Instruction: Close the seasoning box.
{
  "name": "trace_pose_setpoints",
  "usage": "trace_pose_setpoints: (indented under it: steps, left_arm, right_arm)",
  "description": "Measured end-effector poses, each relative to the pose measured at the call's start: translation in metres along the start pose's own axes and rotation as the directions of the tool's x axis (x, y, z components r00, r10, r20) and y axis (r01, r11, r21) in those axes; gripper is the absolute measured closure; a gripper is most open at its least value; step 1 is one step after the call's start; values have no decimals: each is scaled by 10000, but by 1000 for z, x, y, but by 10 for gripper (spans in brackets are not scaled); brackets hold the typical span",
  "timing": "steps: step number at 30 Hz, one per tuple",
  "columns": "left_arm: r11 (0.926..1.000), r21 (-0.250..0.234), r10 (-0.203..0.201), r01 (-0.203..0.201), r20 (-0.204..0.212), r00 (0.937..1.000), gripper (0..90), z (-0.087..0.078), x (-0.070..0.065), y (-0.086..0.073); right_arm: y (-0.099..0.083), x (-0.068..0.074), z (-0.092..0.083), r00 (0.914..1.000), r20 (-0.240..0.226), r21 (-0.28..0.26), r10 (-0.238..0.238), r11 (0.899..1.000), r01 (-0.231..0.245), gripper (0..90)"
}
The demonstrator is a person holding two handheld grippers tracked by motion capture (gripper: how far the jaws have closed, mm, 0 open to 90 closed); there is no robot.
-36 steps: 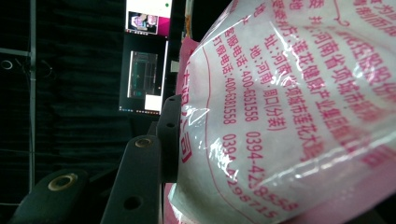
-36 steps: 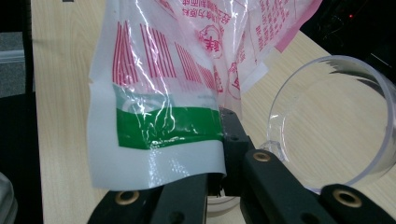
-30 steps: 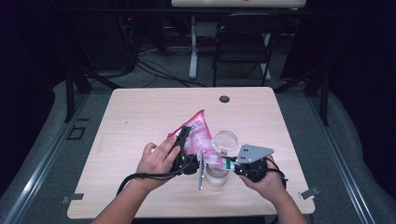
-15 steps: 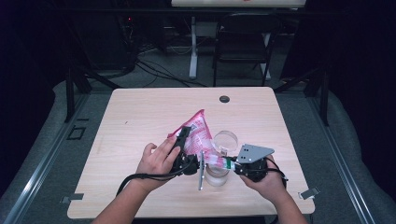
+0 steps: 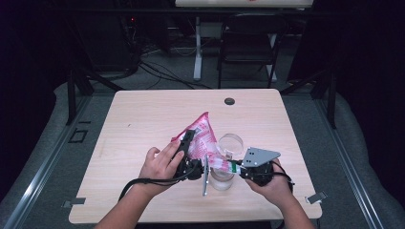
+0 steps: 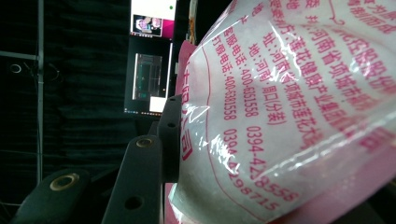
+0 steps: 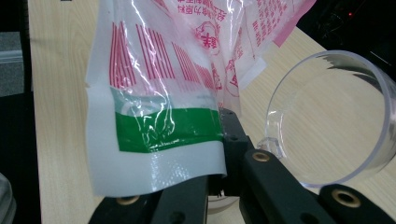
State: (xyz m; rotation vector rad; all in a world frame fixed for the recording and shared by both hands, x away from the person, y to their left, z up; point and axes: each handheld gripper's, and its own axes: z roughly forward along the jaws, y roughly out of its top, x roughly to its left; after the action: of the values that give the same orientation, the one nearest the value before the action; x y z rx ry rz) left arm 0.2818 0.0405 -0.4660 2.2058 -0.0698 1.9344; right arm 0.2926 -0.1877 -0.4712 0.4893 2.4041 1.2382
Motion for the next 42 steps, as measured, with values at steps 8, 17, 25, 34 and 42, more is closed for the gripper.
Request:
trace_pose_setpoints:
  steps: [8, 17, 25, 34, 42]
  left_arm:
    - [10000, -20, 25, -25, -12, 10000, 644, -1, 1, 1]
    - [10000, -52, 46, -46, -54, 10000, 645, -1, 1, 1]
    - [10000, -69, 68, -68, -61, 10000, 646, -2, 1, 1]
    - [9999, -76, 69, -69, -71, 10000, 646, -2, 1, 1]
    - [9999, -83, 57, -58, -75, 10000, 646, -2, 1, 2]
  right_arm:
    - [0, 0, 0, 10000, 16, 15, 25, 10000, -25, 900]
    - [0, 0, 0, 10000, 38, -4, 47, 10000, -47, 900]
    - [0, -1, -1, 10000, 24, 37, 29, 10000, -29, 900]
    - [-1, -1, -1, 10000, 67, -19, 63, 10000, -63, 900]
    - [-1, -1, -1, 9999, 93, -17, 78, 10000, -78, 900]
